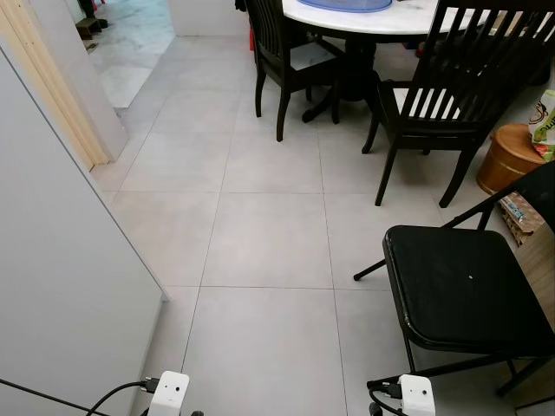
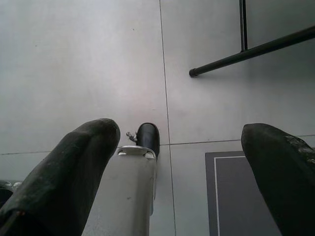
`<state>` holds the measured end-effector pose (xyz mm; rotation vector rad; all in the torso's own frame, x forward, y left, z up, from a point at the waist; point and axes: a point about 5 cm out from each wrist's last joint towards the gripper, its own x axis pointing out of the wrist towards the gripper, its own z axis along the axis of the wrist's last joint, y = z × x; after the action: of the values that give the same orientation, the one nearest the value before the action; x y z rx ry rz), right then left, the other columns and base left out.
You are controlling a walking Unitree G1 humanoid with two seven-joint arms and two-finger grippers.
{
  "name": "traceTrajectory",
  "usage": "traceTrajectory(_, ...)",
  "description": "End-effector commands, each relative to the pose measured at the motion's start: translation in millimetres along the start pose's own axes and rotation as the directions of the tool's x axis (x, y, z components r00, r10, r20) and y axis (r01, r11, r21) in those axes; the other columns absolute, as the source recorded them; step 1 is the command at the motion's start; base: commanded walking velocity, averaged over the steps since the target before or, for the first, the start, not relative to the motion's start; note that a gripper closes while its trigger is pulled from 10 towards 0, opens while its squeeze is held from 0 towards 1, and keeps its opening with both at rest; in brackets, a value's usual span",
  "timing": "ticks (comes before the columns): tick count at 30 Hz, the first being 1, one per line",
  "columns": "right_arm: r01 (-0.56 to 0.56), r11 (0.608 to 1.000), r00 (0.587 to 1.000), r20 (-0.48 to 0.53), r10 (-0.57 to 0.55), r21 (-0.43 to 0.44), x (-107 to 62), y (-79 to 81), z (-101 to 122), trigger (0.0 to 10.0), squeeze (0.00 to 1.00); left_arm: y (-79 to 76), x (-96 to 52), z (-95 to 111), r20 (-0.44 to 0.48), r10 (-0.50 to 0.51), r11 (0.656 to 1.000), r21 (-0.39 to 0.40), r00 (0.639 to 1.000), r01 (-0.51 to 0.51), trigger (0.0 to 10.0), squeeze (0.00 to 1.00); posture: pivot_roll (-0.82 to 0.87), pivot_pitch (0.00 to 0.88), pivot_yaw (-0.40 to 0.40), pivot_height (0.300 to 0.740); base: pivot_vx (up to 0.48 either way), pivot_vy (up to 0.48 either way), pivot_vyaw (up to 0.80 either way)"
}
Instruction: Restocking fridge
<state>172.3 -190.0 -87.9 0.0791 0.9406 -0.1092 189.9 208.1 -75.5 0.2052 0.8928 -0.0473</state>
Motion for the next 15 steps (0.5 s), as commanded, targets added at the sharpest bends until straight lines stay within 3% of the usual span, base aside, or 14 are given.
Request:
traceTrajectory(1, 0.104, 0.947, 0.988, 0.077, -0.133, 0.303, -3.8, -69.1, 47.8, 10.0, 0.0, 23.0, -2.7, -9.6, -0.112, -0.031, 0.984, -0.175, 0.993, 0.011, 10.0, 0.0, 0.03, 0.0, -0.041, 0.74, 0.0, 0.0, 0.0)
traceTrajectory(15, 0.104, 0.947, 0.988, 0.077, -0.133, 0.303, -3.8, -69.1, 47.8, 10.0, 0.0, 23.0, -2.7, -9.6, -0.112, -0.031, 0.984, -0.175, 0.993, 0.011, 10.0, 0.0, 0.03, 0.0, -0.041, 0.74, 0.0, 0.0, 0.0)
